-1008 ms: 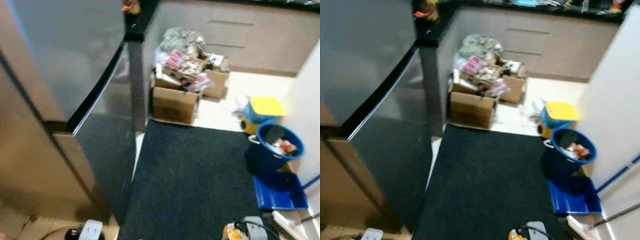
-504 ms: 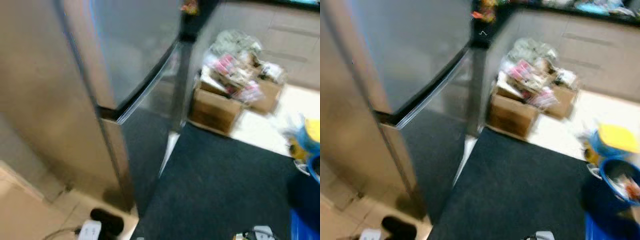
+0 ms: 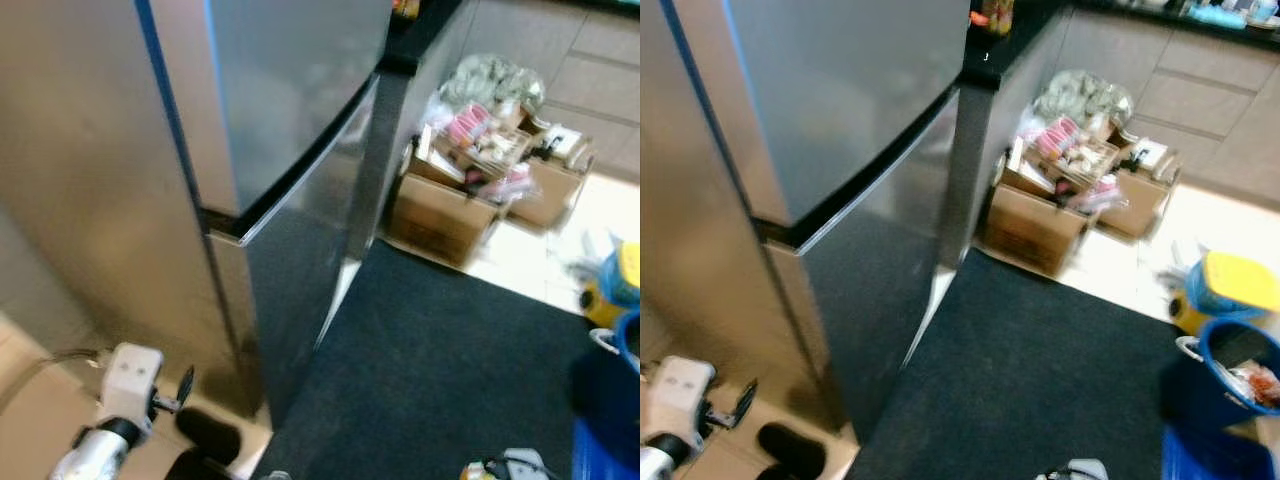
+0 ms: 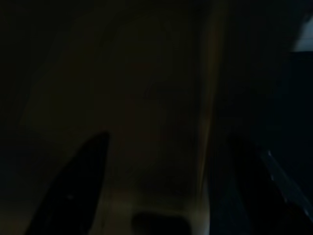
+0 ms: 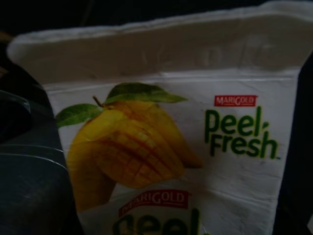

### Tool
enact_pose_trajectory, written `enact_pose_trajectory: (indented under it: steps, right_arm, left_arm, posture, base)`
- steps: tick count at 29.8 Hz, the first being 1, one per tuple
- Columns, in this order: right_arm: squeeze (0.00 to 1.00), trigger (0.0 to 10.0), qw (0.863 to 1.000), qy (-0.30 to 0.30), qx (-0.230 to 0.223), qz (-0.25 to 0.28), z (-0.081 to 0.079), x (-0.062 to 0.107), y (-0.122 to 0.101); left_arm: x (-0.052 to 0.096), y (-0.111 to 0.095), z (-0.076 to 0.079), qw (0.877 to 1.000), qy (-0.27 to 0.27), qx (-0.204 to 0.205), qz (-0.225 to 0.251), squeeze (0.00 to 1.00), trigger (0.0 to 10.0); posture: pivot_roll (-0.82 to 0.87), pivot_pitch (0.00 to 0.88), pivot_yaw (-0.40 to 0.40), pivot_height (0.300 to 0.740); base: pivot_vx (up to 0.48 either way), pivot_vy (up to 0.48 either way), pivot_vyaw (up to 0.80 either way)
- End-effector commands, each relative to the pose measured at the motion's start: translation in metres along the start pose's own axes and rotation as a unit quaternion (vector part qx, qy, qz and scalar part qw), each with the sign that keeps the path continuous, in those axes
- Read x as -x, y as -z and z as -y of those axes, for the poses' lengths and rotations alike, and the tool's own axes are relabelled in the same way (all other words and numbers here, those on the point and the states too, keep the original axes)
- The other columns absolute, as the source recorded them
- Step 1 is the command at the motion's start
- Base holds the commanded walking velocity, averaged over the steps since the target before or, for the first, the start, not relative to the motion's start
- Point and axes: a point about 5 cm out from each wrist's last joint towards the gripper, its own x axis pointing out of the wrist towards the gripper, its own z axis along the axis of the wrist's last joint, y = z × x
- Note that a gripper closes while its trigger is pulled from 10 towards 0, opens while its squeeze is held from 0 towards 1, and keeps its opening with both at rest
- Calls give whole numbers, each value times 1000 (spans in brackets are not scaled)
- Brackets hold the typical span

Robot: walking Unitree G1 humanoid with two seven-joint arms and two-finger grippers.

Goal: Restocking fridge

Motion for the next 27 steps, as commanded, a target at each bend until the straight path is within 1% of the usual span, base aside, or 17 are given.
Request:
enact_pose_trajectory:
  steps: [1, 3, 4, 5, 7, 8, 9, 11, 12, 13, 14, 16, 18, 20, 23, 27]
  right_arm:
    - [0, 10000, 1000, 7, 2, 4, 4, 1, -2]
    - [0, 10000, 1000, 7, 2, 4, 4, 1, -2]
    - [0, 10000, 1000, 6, 2, 5, 4, 1, -2]
    - [0, 10000, 1000, 6, 2, 6, 3, 1, -3]
    - [0, 10000, 1000, 4, 2, 8, 2, 0, -4]
    - [0, 10000, 1000, 4, 2, 9, 2, 0, -5]
    - [0, 10000, 1000, 3, 2, 10, 1, -1, -5]
    - [0, 10000, 1000, 3, 2, 10, 1, -1, -5]
    - [0, 10000, 1000, 3, 2, 11, 1, -1, -6]
    - [0, 10000, 1000, 3, 3, 12, 2, -1, -7]
    - [0, 10000, 1000, 4, 3, 11, 2, 0, -7]
    - [0, 10000, 1000, 4, 4, 11, 3, 0, -7]
    - [0, 10000, 1000, 5, 3, 10, 3, 0, -6]
    - [0, 10000, 1000, 5, 2, 8, 3, 0, -5]
    - [0, 10000, 1000, 5, 2, 8, 3, 0, -5]
    - [0, 10000, 1000, 1, 2, 7, -1, -1, -3]
  left_arm:
    - [5, -7, 8, 1000, 18, 10, -7, 0, 10000]
    - [5, -19, 13, 1000, 25, 13, 11, 0, 10000]
    - [5, -22, 14, 999, 25, 15, 16, 0, 10000]
    - [5, -29, 15, 999, 21, 19, 21, 0, 9373]
    - [5, -39, 17, 999, 20, 27, 28, 0, 6431]
    - [6, -42, 18, 999, 22, 30, 30, 0, 6431]
    - [8, -43, 18, 999, 24, 34, 27, 0, 0]
    - [8, -43, 18, 999, 24, 34, 27, 0, 0]
    - [11, -43, 18, 999, 25, 37, 21, 0, 0]
    - [16, -40, 18, 999, 26, 38, 9, 0, 0]
    - [26, -34, 16, 999, 28, 39, -14, 0, 0]
    - [28, -33, 16, 999, 29, 39, -21, 0, 0]
    - [38, -27, 16, 997, 36, 46, -44, 0, 0]
    - [45, -22, 16, 996, 39, 54, -58, 0, 0]
    - [46, -22, 17, 996, 39, 56, -61, 0, 0]
    - [36, -22, 10, 996, 19, 72, -40, 0, 0]
  posture:
    - [51, 82, -94, 740]
    - [52, 83, -93, 740]
    - [52, 83, -93, 740]
    - [53, 84, -92, 740]
    - [53, 86, -92, 740]
    - [53, 86, -92, 740]
    - [55, 88, -93, 740]
    - [55, 88, -93, 740]
    - [55, 90, -93, 740]
    - [58, 92, -93, 740]
    - [59, 92, -92, 740]
    - [59, 92, -92, 740]
    - [66, 97, -84, 740]
    - [66, 97, -84, 740]
    - [66, 97, -84, 740]
    - [59, 89, -80, 740]
  base:
    - [0, 0, 0]
    - [0, 0, 0]
    - [0, 0, 0]
    - [0, 0, 0]
    - [0, 0, 0]
    - [0, 0, 0]
    - [0, 0, 0]
    - [0, 0, 0]
    - [0, 0, 0]
    - [0, 0, 0]
    - [0, 0, 0]
    - [0, 0, 0]
    - [0, 0, 0]
    - [0, 0, 0]
    - [0, 0, 0]
    - [0, 0, 0]
